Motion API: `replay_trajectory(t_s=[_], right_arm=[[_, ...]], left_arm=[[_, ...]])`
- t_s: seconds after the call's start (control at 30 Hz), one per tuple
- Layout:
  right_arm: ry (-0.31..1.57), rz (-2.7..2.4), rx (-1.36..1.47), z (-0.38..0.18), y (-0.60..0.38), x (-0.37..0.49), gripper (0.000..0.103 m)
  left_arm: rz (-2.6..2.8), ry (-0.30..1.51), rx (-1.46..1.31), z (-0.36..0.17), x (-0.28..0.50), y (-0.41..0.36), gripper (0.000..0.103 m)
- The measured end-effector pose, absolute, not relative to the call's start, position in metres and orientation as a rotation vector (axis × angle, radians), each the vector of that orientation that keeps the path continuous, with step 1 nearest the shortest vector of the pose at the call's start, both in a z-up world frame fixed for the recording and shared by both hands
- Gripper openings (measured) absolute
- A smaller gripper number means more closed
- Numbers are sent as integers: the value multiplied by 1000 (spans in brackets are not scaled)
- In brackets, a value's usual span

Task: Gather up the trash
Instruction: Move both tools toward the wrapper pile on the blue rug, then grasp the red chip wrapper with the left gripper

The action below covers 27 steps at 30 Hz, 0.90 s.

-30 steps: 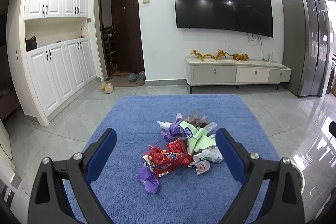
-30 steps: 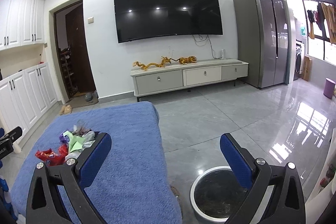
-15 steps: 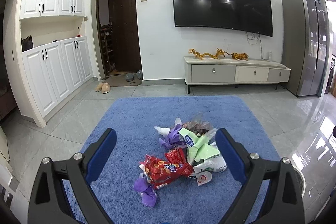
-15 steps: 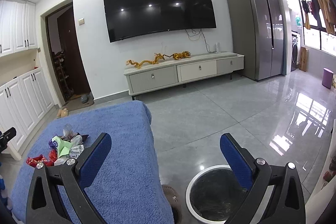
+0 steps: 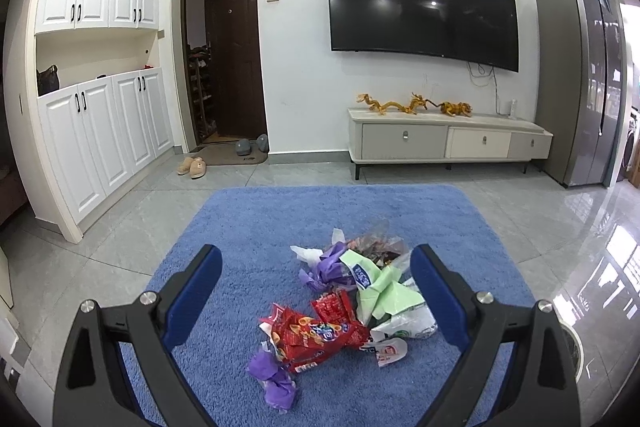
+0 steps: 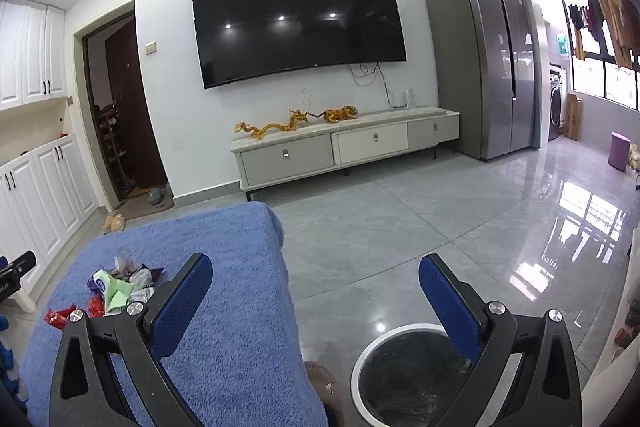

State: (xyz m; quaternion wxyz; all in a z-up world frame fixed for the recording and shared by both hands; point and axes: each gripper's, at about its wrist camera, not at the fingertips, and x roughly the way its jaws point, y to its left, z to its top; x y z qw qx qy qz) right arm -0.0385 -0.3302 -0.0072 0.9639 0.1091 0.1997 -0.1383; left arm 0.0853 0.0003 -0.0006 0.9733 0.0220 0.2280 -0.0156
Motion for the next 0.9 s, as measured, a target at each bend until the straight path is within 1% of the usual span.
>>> replay_trajectory(t_s=[0.13, 0.3, 0.43, 0.73, 0.9], right_arm=[[389, -293, 220, 1, -330, -39, 103], [358, -318, 211, 16, -324, -46, 103], [357, -319, 183, 25, -312, -45, 103], [430, -258, 134, 24, -277, -19, 103], [504, -146, 138, 7, -257, 9, 103]], left_arm=[[-28, 442, 28, -1, 89, 11, 95], [-66, 473, 5, -3, 95, 27, 95], [-67, 450, -6, -2, 97, 48, 95], [-47, 469, 0, -14, 110, 101, 95], [-64, 529, 12, -35, 114, 121, 95]])
